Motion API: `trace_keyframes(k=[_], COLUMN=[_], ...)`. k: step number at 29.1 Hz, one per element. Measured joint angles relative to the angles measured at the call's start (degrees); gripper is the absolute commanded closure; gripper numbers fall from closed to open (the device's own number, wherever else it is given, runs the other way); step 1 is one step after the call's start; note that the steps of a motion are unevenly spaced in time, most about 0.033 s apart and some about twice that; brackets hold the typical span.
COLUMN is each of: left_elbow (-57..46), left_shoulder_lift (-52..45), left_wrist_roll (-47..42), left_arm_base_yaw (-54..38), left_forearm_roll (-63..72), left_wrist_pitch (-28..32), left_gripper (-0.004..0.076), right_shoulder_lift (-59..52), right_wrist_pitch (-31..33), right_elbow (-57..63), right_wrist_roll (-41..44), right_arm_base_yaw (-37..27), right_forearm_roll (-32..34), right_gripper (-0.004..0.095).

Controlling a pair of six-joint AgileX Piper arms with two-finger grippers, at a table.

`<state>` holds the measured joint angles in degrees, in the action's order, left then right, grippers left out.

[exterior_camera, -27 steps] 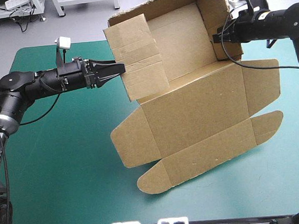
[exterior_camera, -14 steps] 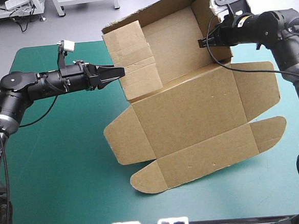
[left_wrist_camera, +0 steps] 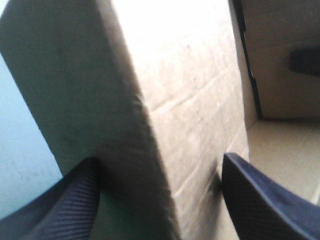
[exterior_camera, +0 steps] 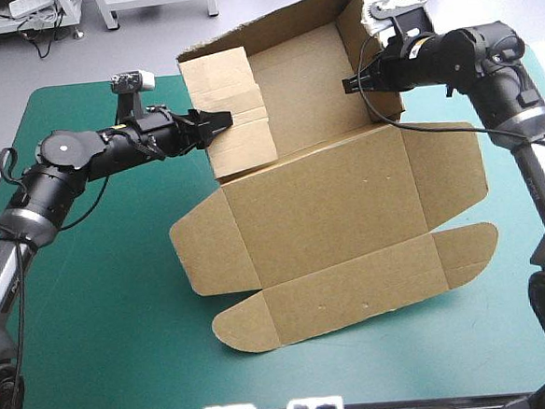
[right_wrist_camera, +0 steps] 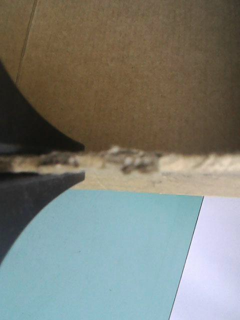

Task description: Fold the box

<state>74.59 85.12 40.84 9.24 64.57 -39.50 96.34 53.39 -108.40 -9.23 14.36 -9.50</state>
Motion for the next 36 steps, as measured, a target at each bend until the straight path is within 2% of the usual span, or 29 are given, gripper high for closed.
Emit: trace_keyframes(k=[4, 7, 15, 30, 36], left_elbow=[0.0, 0.0, -0.22, -0.54, 0.28], left_shoulder_lift=[0.0, 0.0, 0.75, 6.44, 6.69], left_wrist_roll=[-3.5, -6.16, -11.1, -13.32, -19.45], left_arm_base_yaw=[3.66, 5.83, 7.85, 7.8, 7.8], left_forearm_roll=[-2.55, -6.42, -15.18, -23.33, -29.39], left_wrist_pitch=[8.5, 12.47, 15.35, 8.34, 4.45], left_gripper=[0.0311, 0.0423, 0.0735, 0.0734, 0.0734], right_shoulder_lift=[1.35, 2.23, 3.34, 3.37, 3.47], right_wrist_pitch=[0.25, 0.9, 2.38, 4.67, 6.27], right_elbow=[0.0, 0.6, 7.76, 12.0, 12.0], right_wrist_roll=[0.58, 1.1, 2.11, 2.11, 2.06], right_arm_base_yaw=[0.0, -0.1, -0.35, 0.62, 0.79], right_forearm_roll=[0.34, 0.54, -0.55, 0.21, -0.32], right_gripper=[0.0931, 0.0931, 0.0932, 0.0931, 0.0931])
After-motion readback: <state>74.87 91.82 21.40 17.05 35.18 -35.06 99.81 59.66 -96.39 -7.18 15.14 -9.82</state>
